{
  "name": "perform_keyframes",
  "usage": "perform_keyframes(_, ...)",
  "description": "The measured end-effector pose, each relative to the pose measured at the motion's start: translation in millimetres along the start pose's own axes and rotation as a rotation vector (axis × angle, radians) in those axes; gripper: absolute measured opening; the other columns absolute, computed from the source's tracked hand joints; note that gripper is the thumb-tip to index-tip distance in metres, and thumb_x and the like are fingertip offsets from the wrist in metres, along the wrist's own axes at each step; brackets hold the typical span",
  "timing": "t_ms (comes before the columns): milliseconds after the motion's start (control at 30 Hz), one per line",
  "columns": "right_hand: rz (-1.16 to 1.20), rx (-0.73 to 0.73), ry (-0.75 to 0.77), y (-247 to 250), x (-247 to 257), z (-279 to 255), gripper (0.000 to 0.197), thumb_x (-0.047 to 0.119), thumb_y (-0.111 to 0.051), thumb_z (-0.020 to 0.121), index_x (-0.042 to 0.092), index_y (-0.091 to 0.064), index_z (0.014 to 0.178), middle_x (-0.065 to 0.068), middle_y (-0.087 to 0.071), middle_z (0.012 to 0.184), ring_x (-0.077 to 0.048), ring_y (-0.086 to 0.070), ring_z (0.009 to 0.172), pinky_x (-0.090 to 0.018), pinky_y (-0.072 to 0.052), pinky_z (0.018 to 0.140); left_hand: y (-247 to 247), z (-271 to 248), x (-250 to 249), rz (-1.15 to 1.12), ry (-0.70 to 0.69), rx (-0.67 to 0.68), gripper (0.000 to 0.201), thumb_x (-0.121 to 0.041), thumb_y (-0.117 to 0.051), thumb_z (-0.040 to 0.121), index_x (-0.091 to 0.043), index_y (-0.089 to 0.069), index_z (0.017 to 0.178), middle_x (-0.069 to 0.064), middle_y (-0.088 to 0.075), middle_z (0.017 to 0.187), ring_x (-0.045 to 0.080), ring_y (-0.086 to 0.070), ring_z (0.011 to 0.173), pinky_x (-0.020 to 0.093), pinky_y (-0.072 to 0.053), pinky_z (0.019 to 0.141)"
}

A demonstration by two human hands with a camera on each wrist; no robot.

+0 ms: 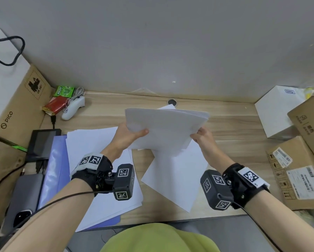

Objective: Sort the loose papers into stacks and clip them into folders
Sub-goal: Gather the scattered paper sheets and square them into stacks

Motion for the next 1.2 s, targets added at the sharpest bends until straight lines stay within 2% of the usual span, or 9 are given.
perform_keyframes(233,-0.005,0.006,-0.04,-17.5,-4.3,7.9,0.052,-0.005,-0.045,0.084,0.022,-0.045,0.128,0.002,-0.059,0.122,-0.017,-0.054,0.113,-0.024,-0.043,0.078,-3.0,4.3,12.6,-0.054,0.037,-0.035,0.047,-0.006,-0.079,0.076,-0.031,-0.061,0.111,-0.009,-0.069,0.111,0.007,-0.063,0.105,0.021,-0.049,0.082)
perform_keyframes(367,0.059,-0.043,-0.007,-21.6,8.2,15.2,0.055,-0.009,-0.042,0.082,0.017,-0.044,0.13,0.0,-0.06,0.121,-0.016,-0.057,0.11,-0.025,-0.045,0.079,-8.4,10.8,4.3,-0.122,0.031,-0.063,0.039,-0.016,-0.081,0.076,-0.026,-0.064,0.11,-0.007,-0.071,0.109,0.01,-0.067,0.102,0.029,-0.053,0.09)
perform_keyframes(600,0.029,-0.089,-0.005,-12.5,7.9,14.1,0.053,-0.006,-0.043,0.086,0.019,-0.037,0.132,0.006,-0.054,0.112,-0.012,-0.051,0.106,-0.024,-0.039,0.084,-5.6,10.8,6.5,-0.105,-0.009,0.019,0.043,-0.005,-0.077,0.078,-0.031,-0.063,0.109,-0.011,-0.07,0.107,0.008,-0.065,0.104,0.025,-0.05,0.09)
perform_keyframes(733,0.037,-0.106,-0.076,-5.1,-5.5,15.3,0.053,0.003,-0.047,0.092,0.02,-0.031,0.139,0.002,-0.051,0.124,-0.017,-0.045,0.116,-0.029,-0.03,0.093,0.4,10.4,18.5,-0.053,-0.035,-0.018,0.034,0.004,-0.064,0.086,-0.024,-0.065,0.106,-0.003,-0.064,0.097,0.013,-0.061,0.093,0.026,-0.051,0.084)
perform_keyframes(800,0.02,-0.116,-0.08,-2.1,-6.9,15.8,0.049,0.02,-0.049,0.09,0.023,-0.034,0.136,0.004,-0.051,0.127,-0.016,-0.047,0.113,-0.031,-0.032,0.095,1.8,11.1,16.6,-0.078,-0.033,-0.045,0.032,-0.001,-0.042,0.097,-0.022,-0.065,0.107,0.0,-0.064,0.098,0.014,-0.059,0.091,0.021,-0.048,0.078)
perform_keyframes(867,-0.014,-0.083,-0.071,-6.1,-5.1,15.7,0.048,0.031,-0.046,0.082,0.021,-0.041,0.128,0.006,-0.051,0.123,-0.016,-0.047,0.111,-0.031,-0.035,0.094,0.7,12.1,13.8,-0.128,-0.004,-0.058,0.034,-0.009,-0.036,0.099,-0.022,-0.067,0.106,0.001,-0.064,0.099,0.016,-0.058,0.093,0.022,-0.047,0.078)
perform_keyframes(1000,0.012,-0.064,-0.033,-17.7,-0.9,20.1,0.027,0.008,-0.049,0.091,0.013,-0.052,0.117,0.002,-0.056,0.113,-0.015,-0.05,0.107,-0.023,-0.037,0.081,-9.8,14.6,10.3,-0.108,-0.045,-0.062,0.034,0.002,-0.056,0.086,-0.026,-0.065,0.104,-0.003,-0.065,0.102,0.013,-0.061,0.094,0.022,-0.046,0.081)
perform_keyframes(1100,0.044,-0.091,-0.017,-12.4,-0.7,22.9,0.032,0.007,-0.05,0.091,0.016,-0.052,0.122,0.004,-0.06,0.118,-0.01,-0.053,0.111,-0.023,-0.038,0.085,-6.4,17.8,11.6,-0.11,-0.002,-0.162,0.04,0.006,-0.059,0.081,-0.028,-0.064,0.102,-0.006,-0.069,0.108,0.013,-0.062,0.104,0.022,-0.046,0.082)
perform_keyframes(1200,0.046,-0.061,-0.052,-7.6,-4.9,26.1,0.029,0.013,-0.05,0.093,0.021,-0.054,0.122,0.01,-0.059,0.119,-0.004,-0.051,0.112,-0.025,-0.032,0.09,-5.3,23.7,16.0,-0.072,0.04,-0.129,0.038,0.0,-0.055,0.084,-0.025,-0.064,0.111,-0.005,-0.069,0.113,0.015,-0.06,0.11,0.028,-0.045,0.091)
Point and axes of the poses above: each hand's wrist, its own z-axis towards the middle knuckle, its own y-axis out of the back of the hand, x = y × z, the point moved 3 cm from there along z, towards the middle knuckle
